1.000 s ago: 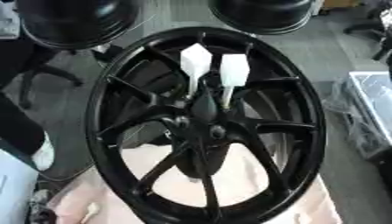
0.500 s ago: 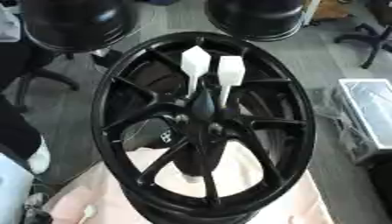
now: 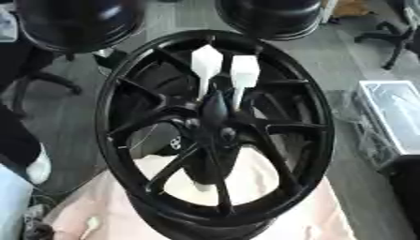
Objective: Pull the pin out of the wheel hub.
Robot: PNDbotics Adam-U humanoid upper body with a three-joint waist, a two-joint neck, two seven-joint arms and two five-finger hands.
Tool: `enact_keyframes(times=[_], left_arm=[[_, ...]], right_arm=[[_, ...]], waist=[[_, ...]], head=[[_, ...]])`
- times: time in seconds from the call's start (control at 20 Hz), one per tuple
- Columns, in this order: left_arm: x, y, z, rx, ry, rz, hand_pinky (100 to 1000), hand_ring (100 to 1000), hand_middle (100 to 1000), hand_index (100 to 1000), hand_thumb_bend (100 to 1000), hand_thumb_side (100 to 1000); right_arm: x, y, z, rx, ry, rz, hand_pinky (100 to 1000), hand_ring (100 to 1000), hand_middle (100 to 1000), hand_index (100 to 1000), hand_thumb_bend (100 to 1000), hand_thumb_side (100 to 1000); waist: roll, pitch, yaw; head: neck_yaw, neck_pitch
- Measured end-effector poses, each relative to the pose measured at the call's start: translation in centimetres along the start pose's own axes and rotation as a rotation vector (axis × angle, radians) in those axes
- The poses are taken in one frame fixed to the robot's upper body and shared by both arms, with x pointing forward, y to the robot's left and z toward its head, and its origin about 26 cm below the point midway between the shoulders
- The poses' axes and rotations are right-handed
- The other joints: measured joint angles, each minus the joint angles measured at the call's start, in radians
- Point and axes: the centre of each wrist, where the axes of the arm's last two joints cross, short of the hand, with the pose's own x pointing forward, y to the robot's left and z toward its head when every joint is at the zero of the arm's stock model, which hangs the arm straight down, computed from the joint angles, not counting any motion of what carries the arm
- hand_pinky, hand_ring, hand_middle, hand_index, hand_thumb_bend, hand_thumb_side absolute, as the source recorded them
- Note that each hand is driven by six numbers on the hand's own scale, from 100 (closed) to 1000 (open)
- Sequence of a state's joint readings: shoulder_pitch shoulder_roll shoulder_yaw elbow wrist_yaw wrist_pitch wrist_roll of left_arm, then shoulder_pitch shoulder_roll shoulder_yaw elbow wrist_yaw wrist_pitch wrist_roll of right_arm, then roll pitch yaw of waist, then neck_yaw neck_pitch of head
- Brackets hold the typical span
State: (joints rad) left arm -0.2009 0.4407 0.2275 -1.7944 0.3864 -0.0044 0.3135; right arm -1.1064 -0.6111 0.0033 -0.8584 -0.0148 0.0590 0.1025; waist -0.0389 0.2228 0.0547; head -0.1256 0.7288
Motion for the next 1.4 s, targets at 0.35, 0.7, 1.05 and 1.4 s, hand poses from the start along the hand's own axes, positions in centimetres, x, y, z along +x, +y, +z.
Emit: enact_keyframes(times=[0.35, 0.7, 1.05, 1.4], left_arm=[[0.0, 0.4, 0.1, 0.007, 0.000, -0.010, 794, 841, 823, 865, 183, 725], [0.1, 0.5, 0.0, 0.015, -0.005, -0.011, 794, 840, 823, 865, 182, 726], [0.1, 0.7, 0.0, 0.024, -0.010, -0.011, 794, 840, 822, 864, 182, 726], [0.1, 0.7, 0.0, 0.025, -0.010, -0.011, 794, 839, 822, 864, 182, 727]], right_arm=[[3.7, 3.0, -2.1, 0.151, -0.106, 0.088, 909, 841, 820, 953, 236, 577], [8.7, 5.6, -1.4, 0.442, -0.306, 0.254, 902, 848, 830, 954, 286, 577], [14.1, 6.6, 1.7, 0.676, -0.528, 0.380, 896, 841, 808, 934, 399, 509], [17.2, 7.1, 4.6, 0.791, -0.672, 0.467, 883, 823, 790, 919, 509, 460]], waist=[[0.001, 0.015, -0.004], [0.001, 0.028, -0.006], [0.001, 0.037, -0.007], [-0.001, 0.039, -0.009]], head=[[0.000, 0.008], [0.010, 0.008], [0.021, 0.007], [0.028, 0.007]])
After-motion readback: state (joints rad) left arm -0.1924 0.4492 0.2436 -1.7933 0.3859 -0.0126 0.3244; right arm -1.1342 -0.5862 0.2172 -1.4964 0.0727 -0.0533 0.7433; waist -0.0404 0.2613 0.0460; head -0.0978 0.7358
